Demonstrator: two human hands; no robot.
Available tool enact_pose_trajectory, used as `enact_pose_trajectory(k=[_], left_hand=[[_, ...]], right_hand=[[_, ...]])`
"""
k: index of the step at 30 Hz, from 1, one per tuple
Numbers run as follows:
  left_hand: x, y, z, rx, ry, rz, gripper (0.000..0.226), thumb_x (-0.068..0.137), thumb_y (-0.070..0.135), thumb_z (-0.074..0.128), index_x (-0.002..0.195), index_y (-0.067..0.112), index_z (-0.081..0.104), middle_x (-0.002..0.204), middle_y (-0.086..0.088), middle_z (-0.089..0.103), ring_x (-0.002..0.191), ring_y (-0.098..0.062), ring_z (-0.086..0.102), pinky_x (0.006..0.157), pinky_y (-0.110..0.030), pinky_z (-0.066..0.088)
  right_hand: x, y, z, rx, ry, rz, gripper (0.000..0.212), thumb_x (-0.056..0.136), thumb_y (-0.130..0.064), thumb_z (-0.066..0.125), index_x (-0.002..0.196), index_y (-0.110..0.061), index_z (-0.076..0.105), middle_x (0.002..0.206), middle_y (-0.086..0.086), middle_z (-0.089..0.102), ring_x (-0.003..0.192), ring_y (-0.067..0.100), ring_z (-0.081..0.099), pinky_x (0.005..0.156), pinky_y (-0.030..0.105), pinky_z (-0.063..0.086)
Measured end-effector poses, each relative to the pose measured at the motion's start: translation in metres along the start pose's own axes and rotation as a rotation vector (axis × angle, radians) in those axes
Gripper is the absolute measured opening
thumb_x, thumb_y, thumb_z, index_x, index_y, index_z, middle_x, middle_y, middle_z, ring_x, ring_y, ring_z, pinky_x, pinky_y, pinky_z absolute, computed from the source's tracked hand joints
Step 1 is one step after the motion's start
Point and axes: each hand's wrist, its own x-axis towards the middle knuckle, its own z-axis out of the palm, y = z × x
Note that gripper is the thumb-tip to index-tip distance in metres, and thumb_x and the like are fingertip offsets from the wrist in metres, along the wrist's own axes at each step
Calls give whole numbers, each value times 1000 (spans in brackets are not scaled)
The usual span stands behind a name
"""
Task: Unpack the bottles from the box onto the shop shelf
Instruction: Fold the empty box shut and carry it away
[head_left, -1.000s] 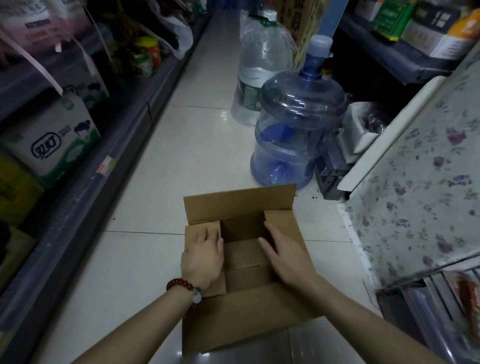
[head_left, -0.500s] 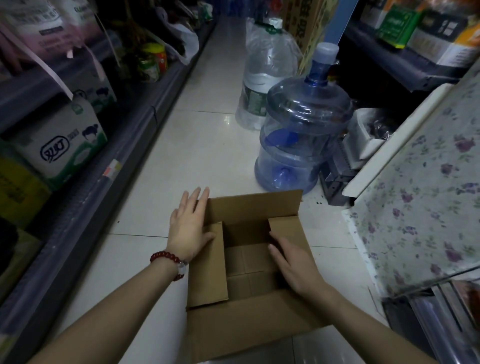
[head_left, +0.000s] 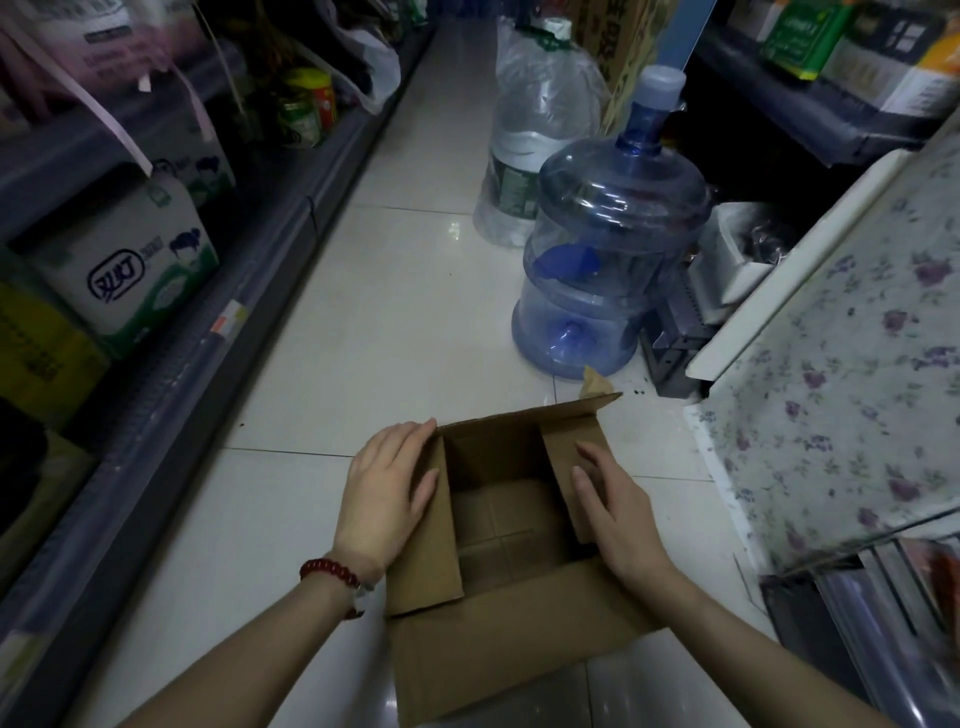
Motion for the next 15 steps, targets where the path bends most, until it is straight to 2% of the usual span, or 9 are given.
enact_pose_trajectory(k=[3,5,8,11,15], left_hand=[[0,0,1,75,-91,9,48,82,34,67,126,22,50,124,1,57,116,-21,50,98,-35,39],[-2,1,5,119,-140,24,47,81,36,68,122,24,50,121,3,56,112,-20,51,97,-34,37],[-7,1,11,124,-187,10,39,84,44,60,117,25,51,122,6,55,113,-19,51,98,-34,36],[-9,-1,13,141,-267,-24,41,88,58,43,110,25,53,117,5,57,106,-19,54,96,-35,38],[-1,0,19,148,-323,-69,48,93,55,37,123,20,50,128,0,53,108,-24,56,91,-33,42]], right_hand=[[1,-3,-2,-8,5,5,44,97,-35,46,137,-18,46,134,1,56,122,15,52,104,34,42],[1,-7,-4,-5,8,1,43,97,-36,46,136,-18,47,134,1,56,122,15,51,105,34,41],[-5,-9,-9,-1,-7,-34,42,96,-37,46,135,-20,48,131,-3,57,121,12,52,104,31,41],[-15,-4,-17,-42,-18,-38,41,96,-37,47,134,-22,49,130,-4,57,120,11,51,103,27,39],[-28,8,-27,-97,-26,-29,40,96,-35,49,134,-20,48,130,-2,56,119,13,52,97,22,38]])
